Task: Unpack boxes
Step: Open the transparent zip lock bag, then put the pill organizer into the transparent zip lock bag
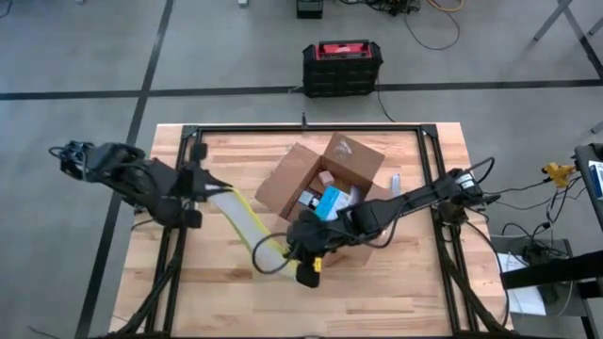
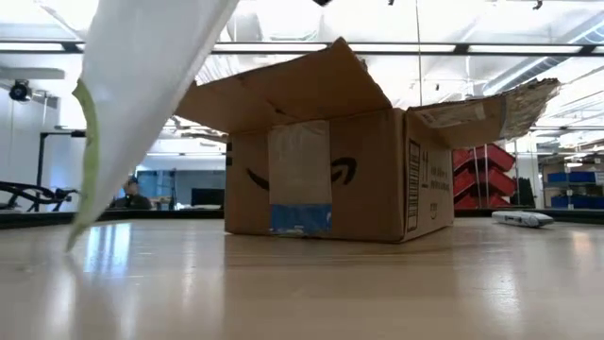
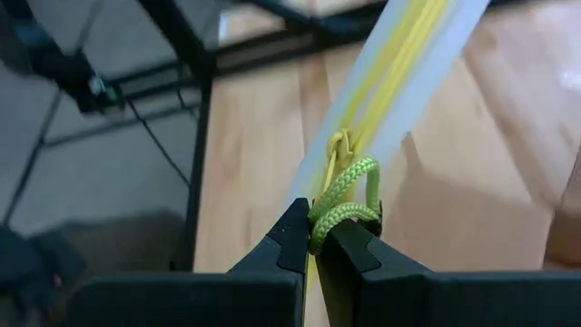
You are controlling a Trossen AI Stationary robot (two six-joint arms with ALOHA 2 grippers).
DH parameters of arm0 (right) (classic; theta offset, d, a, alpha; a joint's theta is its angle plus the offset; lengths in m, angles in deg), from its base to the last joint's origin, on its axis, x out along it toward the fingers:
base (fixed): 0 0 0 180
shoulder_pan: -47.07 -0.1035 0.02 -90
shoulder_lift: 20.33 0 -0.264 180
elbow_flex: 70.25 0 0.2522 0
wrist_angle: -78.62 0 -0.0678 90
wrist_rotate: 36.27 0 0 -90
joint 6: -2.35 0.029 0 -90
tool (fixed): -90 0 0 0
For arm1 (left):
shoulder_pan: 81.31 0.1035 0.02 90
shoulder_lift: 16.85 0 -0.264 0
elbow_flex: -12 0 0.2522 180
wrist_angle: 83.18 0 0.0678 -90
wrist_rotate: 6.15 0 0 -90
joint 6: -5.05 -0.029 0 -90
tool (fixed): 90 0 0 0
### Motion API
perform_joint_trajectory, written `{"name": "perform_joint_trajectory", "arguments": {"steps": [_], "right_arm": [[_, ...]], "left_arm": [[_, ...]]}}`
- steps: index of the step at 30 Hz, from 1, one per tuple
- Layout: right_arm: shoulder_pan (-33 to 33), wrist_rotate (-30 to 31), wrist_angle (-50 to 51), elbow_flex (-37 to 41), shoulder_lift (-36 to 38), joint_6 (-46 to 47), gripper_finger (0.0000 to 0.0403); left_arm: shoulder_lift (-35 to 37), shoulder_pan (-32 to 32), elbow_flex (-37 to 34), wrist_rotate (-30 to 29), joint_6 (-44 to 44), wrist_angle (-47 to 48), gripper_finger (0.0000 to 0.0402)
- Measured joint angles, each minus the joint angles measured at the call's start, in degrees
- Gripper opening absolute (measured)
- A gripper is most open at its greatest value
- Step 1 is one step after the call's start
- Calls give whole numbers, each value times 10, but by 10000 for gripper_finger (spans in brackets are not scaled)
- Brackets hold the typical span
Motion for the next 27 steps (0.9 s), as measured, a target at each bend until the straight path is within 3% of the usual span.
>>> {"name": "perform_joint_trajectory", "arguments": {"steps": [12, 18, 25, 27], "right_arm": [[-59, -4, 83, 23, -10, -19, 0], [-64, -5, 83, 15, -8, -60, 2], [-42, 16, 91, -22, 5, -162, 68], [-27, 54, 85, -30, 5, -189, 97]], "left_arm": [[41, 1, -4, -47, 71, 59, 0], [38, 1, -12, -40, 98, 76, 0], [36, -1, -36, 14, 127, 78, 0], [36, -1, -44, 39, 131, 75, 0]]}}
